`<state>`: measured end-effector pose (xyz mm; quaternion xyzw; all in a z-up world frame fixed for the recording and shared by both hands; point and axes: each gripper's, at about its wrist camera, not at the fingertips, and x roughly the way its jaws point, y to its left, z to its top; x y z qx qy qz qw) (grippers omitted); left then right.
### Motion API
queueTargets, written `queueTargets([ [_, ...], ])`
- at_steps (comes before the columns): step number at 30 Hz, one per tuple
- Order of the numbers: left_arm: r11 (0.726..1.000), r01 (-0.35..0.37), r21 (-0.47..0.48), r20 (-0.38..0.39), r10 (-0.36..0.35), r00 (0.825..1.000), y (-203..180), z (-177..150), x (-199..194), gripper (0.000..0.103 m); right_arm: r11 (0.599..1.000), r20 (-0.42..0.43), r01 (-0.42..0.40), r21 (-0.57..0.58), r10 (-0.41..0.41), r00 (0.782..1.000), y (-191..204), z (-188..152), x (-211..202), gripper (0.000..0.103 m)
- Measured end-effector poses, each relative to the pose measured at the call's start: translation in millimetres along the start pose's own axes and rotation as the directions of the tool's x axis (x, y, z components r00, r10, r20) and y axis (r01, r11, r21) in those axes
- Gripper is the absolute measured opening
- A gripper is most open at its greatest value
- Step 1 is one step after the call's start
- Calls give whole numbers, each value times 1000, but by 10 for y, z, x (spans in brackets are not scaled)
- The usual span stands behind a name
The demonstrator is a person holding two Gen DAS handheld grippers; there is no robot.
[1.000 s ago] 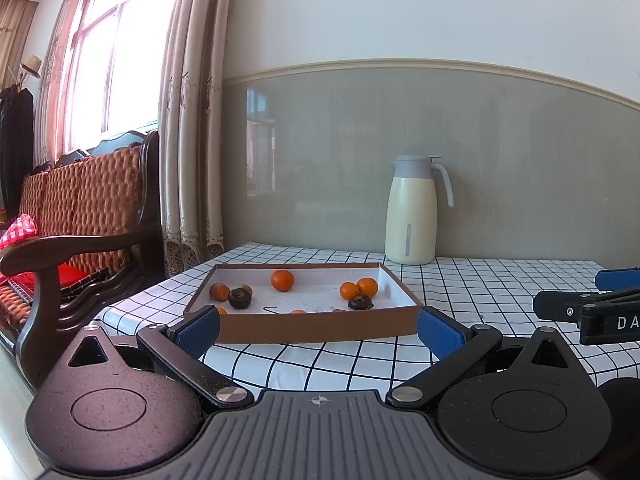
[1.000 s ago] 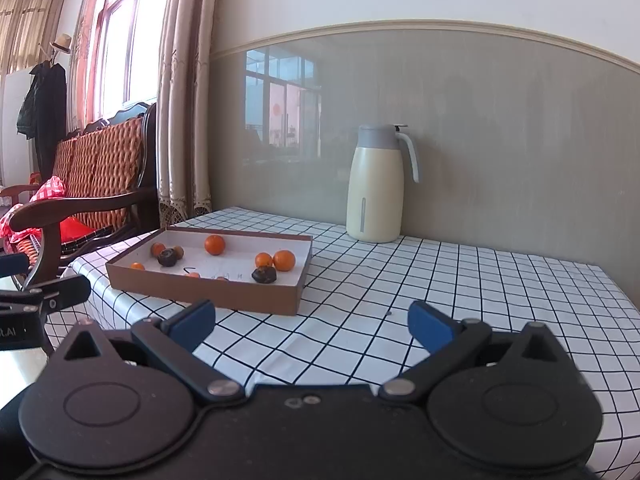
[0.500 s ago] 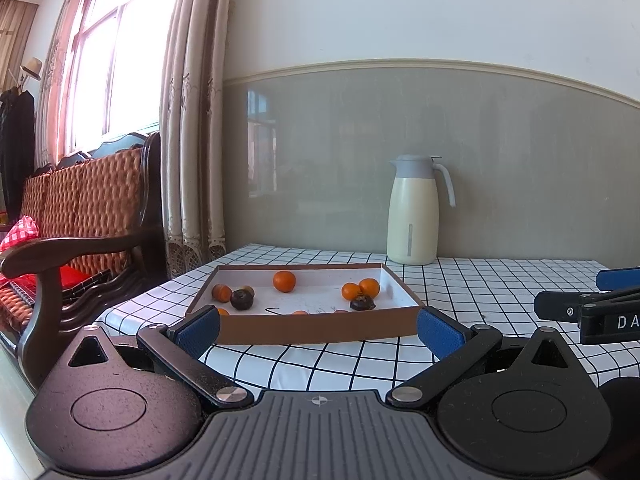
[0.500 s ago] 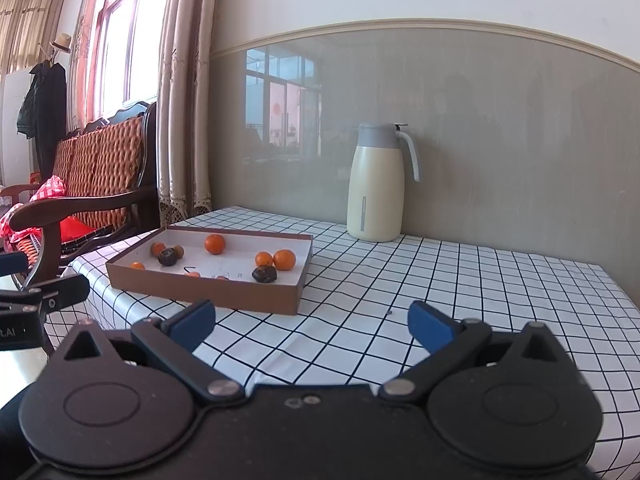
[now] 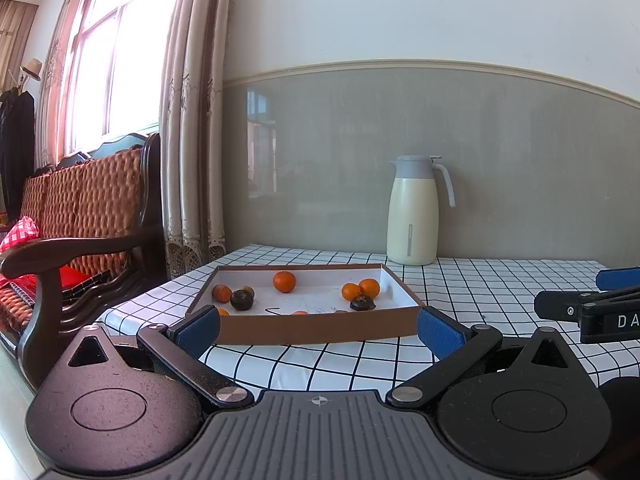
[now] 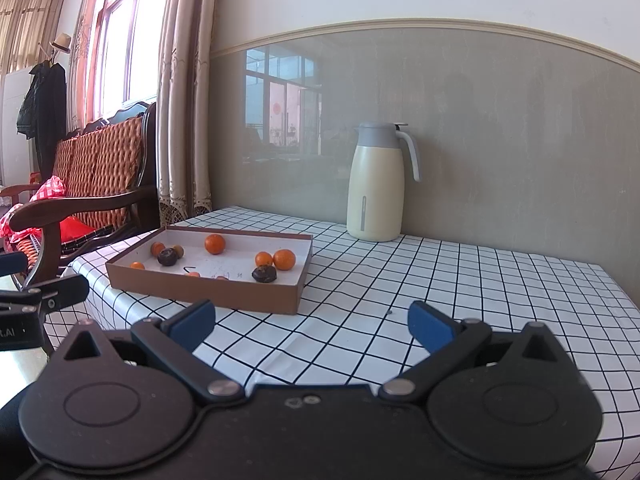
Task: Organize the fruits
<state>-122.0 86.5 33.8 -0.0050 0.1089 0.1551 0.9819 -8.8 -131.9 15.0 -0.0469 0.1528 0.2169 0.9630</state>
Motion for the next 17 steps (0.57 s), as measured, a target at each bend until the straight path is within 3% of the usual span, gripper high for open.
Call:
queueTargets([
  [17, 1000, 2, 13, 10, -2, 1000, -32, -3, -14, 103, 1000, 0, 0, 1, 0, 1000, -5, 3, 2, 97],
])
